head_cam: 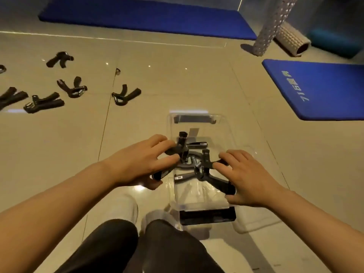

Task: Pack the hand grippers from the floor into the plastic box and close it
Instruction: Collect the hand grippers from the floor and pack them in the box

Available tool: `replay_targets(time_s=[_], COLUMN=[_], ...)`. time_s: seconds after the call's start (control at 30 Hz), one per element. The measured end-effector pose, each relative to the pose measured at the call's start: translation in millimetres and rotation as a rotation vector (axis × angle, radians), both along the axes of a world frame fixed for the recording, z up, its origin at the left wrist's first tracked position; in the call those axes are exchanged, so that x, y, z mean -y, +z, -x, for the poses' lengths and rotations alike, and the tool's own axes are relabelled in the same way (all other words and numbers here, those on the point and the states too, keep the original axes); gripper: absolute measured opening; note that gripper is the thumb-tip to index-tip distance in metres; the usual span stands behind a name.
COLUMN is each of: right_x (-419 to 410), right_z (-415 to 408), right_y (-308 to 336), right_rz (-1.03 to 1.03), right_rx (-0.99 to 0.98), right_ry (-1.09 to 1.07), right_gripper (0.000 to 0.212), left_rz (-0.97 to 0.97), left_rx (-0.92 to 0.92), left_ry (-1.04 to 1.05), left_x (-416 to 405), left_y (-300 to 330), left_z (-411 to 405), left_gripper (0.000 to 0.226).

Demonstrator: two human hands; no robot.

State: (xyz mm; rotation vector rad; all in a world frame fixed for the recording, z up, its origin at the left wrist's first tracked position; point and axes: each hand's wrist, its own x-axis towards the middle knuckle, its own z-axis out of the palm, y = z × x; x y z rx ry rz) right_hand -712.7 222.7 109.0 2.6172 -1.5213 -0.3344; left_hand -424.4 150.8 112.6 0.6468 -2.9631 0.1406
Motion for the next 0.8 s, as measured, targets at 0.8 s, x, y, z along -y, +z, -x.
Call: replay_targets(time_s=[0.8], right_x=[96.0], right_z=[-11.9], right_y=[-81.8], right_rz=[-0.087], right_rx=[0.212], right_ry=[-0.213], right_gripper=[0.080], left_rz=[-0.488], left_rx=[-0.454], left_ry=[0.713], left_x=[-30.3], left_y=[-109.4], left_z=[2.1], left_gripper=[0.089])
